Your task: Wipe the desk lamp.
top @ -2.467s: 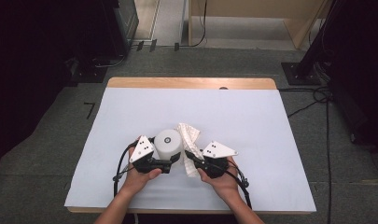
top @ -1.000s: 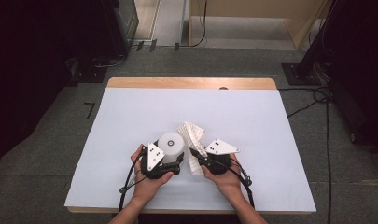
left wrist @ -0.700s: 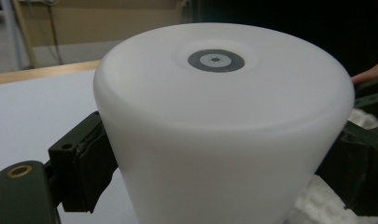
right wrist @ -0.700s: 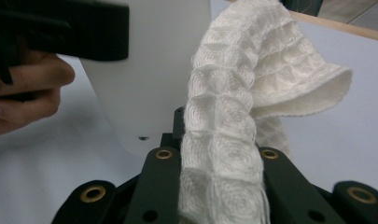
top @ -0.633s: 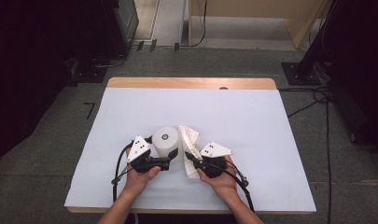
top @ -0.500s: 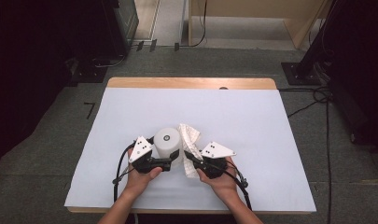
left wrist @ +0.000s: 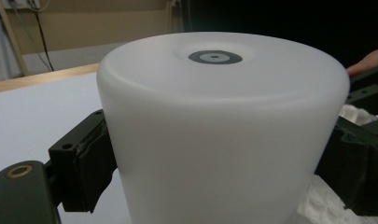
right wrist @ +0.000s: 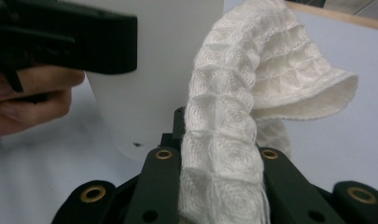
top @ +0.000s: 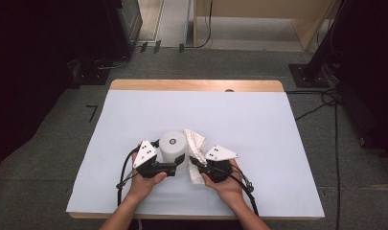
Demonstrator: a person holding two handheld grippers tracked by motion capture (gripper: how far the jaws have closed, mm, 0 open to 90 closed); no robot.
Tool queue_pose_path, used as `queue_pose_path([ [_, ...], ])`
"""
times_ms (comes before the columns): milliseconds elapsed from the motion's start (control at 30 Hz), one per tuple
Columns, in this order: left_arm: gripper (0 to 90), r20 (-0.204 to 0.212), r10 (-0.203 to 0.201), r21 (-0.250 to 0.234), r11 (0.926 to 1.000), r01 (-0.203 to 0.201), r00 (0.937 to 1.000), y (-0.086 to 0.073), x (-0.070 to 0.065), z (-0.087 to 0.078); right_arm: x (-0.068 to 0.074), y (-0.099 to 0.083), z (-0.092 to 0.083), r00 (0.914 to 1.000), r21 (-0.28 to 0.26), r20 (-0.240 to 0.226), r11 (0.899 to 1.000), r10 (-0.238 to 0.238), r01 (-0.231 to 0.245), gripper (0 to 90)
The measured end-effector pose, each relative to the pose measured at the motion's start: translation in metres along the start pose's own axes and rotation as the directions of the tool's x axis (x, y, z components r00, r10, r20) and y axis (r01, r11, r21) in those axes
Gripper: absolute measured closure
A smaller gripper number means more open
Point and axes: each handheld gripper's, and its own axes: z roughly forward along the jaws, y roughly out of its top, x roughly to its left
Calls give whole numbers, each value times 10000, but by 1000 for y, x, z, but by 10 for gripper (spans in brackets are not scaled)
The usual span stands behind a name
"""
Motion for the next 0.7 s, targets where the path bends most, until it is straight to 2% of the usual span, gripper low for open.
queue_pose_path([
  [167,88,-12,320,179,9993,-319,9995,-3,-2,4,4,10,-14,9997,-822,67,9963,-226,231,791],
  [233,88,-73,450,219,9988,-448,9990,-5,-3,5,5,11,-17,9995,-988,153,9946,-290,304,791],
  [333,88,-269,677,416,9969,-665,9973,-9,-3,8,2,10,-15,9992,-879,354,9959,-177,207,791],
  [433,88,-277,824,647,9947,-805,9962,-14,-3,11,-3,6,-14,9989,-750,459,9972,16,18,791],
  [600,87,-356,970,586,9938,-948,9946,-16,-5,11,-10,2,-11,9983,-615,571,9981,65,-30,791],
  [700,73,-760,1058,522,9934,-1020,9915,-17,-10,11,-13,-1,-8,9980,-413,621,9991,141,-115,791],
])
